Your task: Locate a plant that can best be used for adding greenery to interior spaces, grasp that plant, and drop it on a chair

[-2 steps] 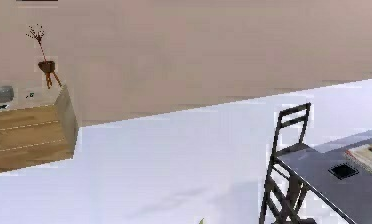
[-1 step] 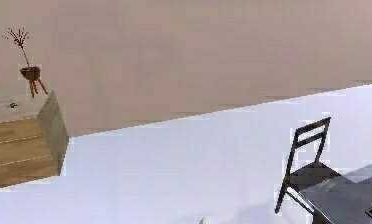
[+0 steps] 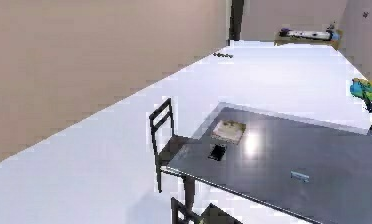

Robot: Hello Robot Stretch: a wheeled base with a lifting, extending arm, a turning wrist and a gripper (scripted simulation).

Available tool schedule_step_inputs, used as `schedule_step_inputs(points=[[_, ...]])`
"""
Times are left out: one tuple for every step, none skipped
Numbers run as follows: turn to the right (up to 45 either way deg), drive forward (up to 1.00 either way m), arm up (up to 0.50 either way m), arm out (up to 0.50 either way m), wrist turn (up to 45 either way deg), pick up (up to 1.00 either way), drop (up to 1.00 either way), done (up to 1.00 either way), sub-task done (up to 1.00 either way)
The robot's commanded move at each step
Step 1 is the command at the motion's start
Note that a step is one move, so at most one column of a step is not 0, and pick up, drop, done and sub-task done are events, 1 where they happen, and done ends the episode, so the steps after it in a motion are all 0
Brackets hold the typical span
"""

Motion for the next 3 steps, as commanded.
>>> schedule_step_inputs(points=[[-36.0, 0.00, 0.00, 0.00, 0.0, 0.00, 0.00, 0.00, 0.00], [-3.0, 0.00, 0.00, 0.00, 0.0, 0.00, 0.00, 0.00, 0.00], [30.0, 0.00, 0.00, 0.00, 0.0, 0.00, 0.00, 0.00, 0.00]])
